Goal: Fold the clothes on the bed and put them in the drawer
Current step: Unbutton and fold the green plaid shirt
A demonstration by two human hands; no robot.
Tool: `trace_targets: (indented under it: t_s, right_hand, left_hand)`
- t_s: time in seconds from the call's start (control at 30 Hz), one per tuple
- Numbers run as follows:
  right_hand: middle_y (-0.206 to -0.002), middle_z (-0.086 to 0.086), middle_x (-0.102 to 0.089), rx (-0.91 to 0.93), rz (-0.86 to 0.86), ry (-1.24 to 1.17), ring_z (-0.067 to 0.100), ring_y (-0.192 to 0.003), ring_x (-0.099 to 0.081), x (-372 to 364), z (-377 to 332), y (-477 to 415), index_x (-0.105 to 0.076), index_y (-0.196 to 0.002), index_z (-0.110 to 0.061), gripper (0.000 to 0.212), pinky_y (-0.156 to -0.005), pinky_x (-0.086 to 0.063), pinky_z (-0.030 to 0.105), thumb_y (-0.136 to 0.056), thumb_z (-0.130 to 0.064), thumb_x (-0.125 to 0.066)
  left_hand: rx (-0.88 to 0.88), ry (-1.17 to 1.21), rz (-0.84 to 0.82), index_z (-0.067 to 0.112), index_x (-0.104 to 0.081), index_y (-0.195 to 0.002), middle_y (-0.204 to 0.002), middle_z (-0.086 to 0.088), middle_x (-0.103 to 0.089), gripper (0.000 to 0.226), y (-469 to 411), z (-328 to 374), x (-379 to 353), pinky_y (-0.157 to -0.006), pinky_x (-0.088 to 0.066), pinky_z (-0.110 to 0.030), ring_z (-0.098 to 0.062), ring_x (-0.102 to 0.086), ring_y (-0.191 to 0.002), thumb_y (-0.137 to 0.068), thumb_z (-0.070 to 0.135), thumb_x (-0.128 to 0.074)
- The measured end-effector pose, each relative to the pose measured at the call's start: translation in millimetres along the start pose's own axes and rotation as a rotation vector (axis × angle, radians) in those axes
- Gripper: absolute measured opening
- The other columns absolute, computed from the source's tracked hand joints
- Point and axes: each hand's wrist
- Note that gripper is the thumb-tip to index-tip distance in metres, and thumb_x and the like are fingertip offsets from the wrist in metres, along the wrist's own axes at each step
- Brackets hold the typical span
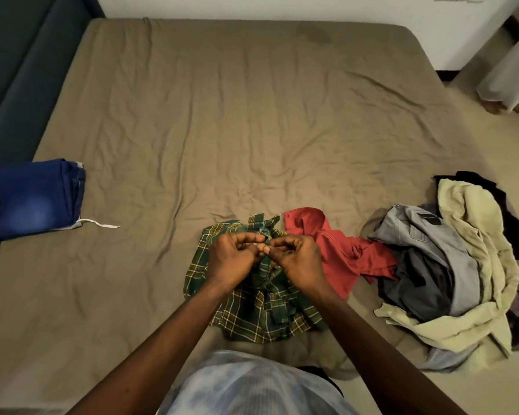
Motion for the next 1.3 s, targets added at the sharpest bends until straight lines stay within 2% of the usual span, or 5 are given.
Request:
trace_targets:
  t_s: [0.37, 0.53, 0.73, 0.93, 1.3]
  right_hand:
    - [-0.075, 0.002, -0.064, -0.203, -0.168, -0.127, 0.009, -0.063, -0.059, 2.3, -14.8, -6.8, -0.066, -0.098, -0.013, 0.014, -0.058, -0.054, 0.025, -0.092, -0.001, -0.069]
    - [-0.097, -0.002, -0.072, 0.009, -0.042, 0.386, 0.016, -0.083, -0.066, -12.5, -9.8, 1.9, -0.067, -0.111, -0.027, 0.023, -0.071, -0.054, 0.031, -0.092, -0.015, -0.062]
    - [-0.079, -0.01, -0.062, 0.194, 0.003, 0.487, 0.003, -0.067, -0.056, -13.8, -10.3, 10.3, -0.07, -0.1, -0.022, 0.013, -0.057, -0.033, 0.015, -0.088, -0.018, -0.064]
    - [-0.095, 0.004, -0.062, 0.321, 0.08, 0.733, 0.02, -0.082, -0.056, -20.1, -14.9, 6.1, -0.064, -0.108, -0.017, 0.015, -0.069, -0.034, 0.028, -0.097, -0.021, -0.055]
    - [-0.091, 0.005, -0.075, 0.045, -0.016, 0.018, 0.013, -0.076, -0.07, 1.8, -25.5, -3.5, -0.075, -0.104, -0.013, 0.014, -0.07, -0.06, 0.033, -0.093, -0.005, -0.07]
  left_hand:
    - [0.051, 0.273, -0.094, 0.004, -0.069, -0.112, -0.102, -0.018, -0.077, 0.021, -2.2, -12.1, 9.5, -0.084, -0.063, -0.036, -0.028, -0.076, -0.091, -0.093, -0.004, -0.067]
    - [0.223, 0.257, -0.09, 0.007, -0.074, -0.105, -0.096, -0.013, -0.078, 0.015, -4.4, -19.9, -1.4, -0.077, -0.061, -0.031, -0.02, -0.075, -0.086, -0.092, 0.002, -0.072]
    - [0.309, 0.422, -0.074, -0.001, -0.075, -0.103, -0.097, -0.018, -0.078, 0.018, -2.5, -16.9, -2.5, -0.063, -0.061, -0.024, -0.021, -0.073, -0.08, -0.087, 0.008, -0.077]
    - [0.336, 0.621, -0.062, 0.006, -0.075, -0.099, -0.094, -0.012, -0.079, 0.007, 1.7, -11.1, -13.9, -0.068, -0.062, -0.026, -0.017, -0.076, -0.081, -0.093, 0.008, -0.071]
    - [0.203, 0.558, -0.1, 0.008, -0.073, -0.101, -0.091, -0.008, -0.078, 0.021, -19.2, -9.0, -0.3, -0.073, -0.061, -0.023, -0.015, -0.074, -0.085, -0.085, -0.006, -0.074]
Point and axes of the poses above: each hand's wrist, its own y-axis away from the middle knuckle, its own x-axis out of the back of the hand, z = x × y
